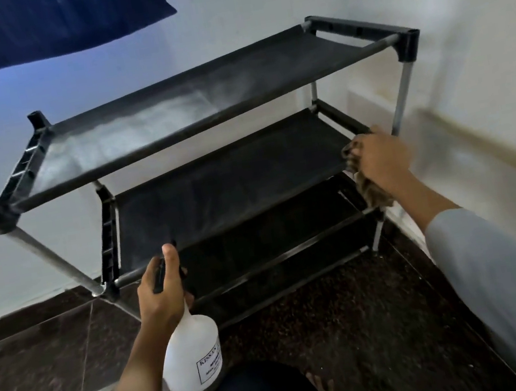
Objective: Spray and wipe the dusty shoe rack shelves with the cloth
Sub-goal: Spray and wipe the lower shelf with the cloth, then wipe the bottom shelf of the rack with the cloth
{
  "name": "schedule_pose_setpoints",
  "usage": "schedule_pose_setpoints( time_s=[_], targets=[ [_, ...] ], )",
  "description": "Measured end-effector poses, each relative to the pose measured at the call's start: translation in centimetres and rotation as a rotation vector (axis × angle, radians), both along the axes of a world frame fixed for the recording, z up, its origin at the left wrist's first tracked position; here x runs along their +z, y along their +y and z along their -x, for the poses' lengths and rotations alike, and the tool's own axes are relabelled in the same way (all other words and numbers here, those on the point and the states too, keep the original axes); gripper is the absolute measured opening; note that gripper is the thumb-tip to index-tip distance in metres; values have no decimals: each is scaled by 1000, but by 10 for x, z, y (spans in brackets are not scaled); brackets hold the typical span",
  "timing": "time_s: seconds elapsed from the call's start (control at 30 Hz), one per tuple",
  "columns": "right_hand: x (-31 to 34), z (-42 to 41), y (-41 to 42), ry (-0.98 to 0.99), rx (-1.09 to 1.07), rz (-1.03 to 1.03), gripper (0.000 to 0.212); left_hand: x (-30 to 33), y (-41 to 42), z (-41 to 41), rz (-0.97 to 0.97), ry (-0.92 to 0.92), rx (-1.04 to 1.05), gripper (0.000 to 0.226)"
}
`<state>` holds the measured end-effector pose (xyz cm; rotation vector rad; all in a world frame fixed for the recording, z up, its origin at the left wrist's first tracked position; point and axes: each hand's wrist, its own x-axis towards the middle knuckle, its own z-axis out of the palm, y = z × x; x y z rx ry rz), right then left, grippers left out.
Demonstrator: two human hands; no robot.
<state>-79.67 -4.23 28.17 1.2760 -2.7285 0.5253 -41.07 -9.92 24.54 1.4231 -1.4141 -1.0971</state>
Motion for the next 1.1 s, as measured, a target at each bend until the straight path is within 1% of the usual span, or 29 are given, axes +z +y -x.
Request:
schedule_pose_setpoints(
  time_s=[0.07,0.13,0.17,0.23,0.27,0.33,0.37,0.4,0.47,0.5,0.57,0.63,0.7,0.8,0.83,0.9,0.97,1.03,1.07,1.1],
  targets=[
    [-8,2,2,31,-65,84,26,2,1,2,-13,12,-15,98],
    [-19,-6,3,13,-128,196,32,6,2,3,-31,26,-27,98],
    [-24,-12,6,-34,-148,290,35,7,3,3,-41,17,-41,97],
    [-36,-25,14,-210,-175,510,38,13,7,1,-61,17,-103,97],
    [-41,-34,19,-316,-185,596,42,16,10,0,-71,14,-145,96],
    [-51,-54,31,-572,-221,673,52,23,14,-6,-55,-13,-226,80],
    [-58,-64,36,-733,-253,677,55,28,17,-11,-42,-23,-260,73],
    [-64,-76,42,-911,-300,659,58,32,18,-16,-34,-21,-282,71],
    [-77,-100,55,-1261,-414,563,66,37,22,-30,-47,-8,-291,74],
    [-87,-110,61,-1436,-425,547,66,38,24,-38,-55,-6,-294,75],
    [-99,-132,73,-1746,-382,552,59,38,28,-55,-45,-21,-329,74],
    [-102,-156,87,-1925,-282,550,51,32,32,-74,-27,-41,-360,77],
    [-103,-172,94,-1939,-180,537,46,18,38,-91,-4,-95,-360,82],
    [-98,-197,98,-1881,-75,488,38,-14,49,-110,26,-193,-320,71],
    [-98,-203,96,-1855,-54,464,35,-26,53,-115,15,-203,-306,71],
    [-104,-214,87,-1813,-47,384,35,-49,61,-121,-53,-172,-264,75],
    [-112,-224,74,-1774,-35,256,39,-71,66,-123,-92,-120,-200,70],
    [-125,-234,58,-1727,-42,150,42,-94,66,-118,-112,-144,-158,69],
    [-133,-238,52,-1697,-44,107,42,-106,63,-116,-129,-150,-134,69],
    [-141,-243,46,-1651,-42,77,40,-115,61,-112,-159,-107,-99,69]
  ],
)
